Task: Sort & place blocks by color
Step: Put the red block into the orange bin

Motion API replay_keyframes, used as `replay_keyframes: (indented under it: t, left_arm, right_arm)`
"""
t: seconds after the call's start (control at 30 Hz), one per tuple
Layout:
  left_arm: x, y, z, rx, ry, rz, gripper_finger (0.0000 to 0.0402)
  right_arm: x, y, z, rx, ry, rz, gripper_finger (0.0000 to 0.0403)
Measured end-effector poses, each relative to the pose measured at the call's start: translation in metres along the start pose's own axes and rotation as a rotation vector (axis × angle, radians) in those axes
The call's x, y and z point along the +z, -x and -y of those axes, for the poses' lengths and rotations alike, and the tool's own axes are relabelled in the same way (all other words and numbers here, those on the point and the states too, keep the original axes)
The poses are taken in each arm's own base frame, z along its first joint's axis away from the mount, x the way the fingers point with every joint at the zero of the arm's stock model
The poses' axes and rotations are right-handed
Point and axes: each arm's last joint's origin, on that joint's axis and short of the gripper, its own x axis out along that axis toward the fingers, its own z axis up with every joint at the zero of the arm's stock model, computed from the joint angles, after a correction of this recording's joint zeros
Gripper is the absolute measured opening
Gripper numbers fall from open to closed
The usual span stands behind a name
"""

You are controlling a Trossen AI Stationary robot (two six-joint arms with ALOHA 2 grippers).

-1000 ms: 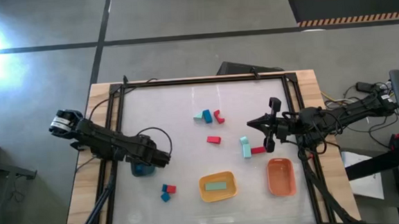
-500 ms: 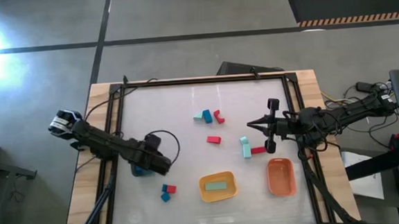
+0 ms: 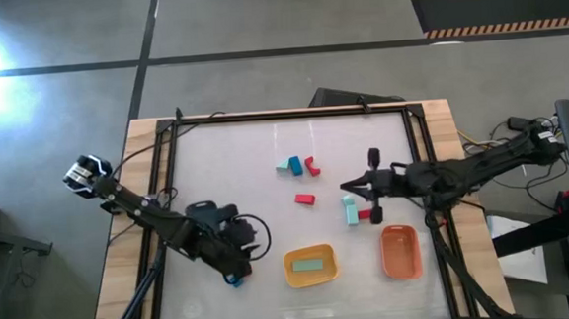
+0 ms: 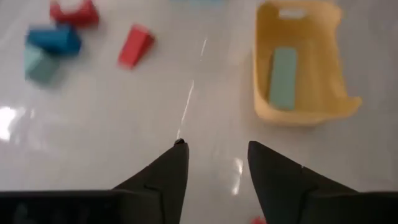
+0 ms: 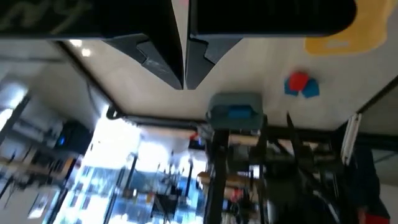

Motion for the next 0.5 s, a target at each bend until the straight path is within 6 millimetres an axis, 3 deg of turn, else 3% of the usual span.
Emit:
replay_keyframes:
  t: [0.5]
  left_arm:
    - [-0.005,0.006,-0.017,0.131,-0.138,0.128,0.0032]
  right_arm:
    - [0.014,-0.058,-0.002,-0.095,-0.022,-0.420,0.0009]
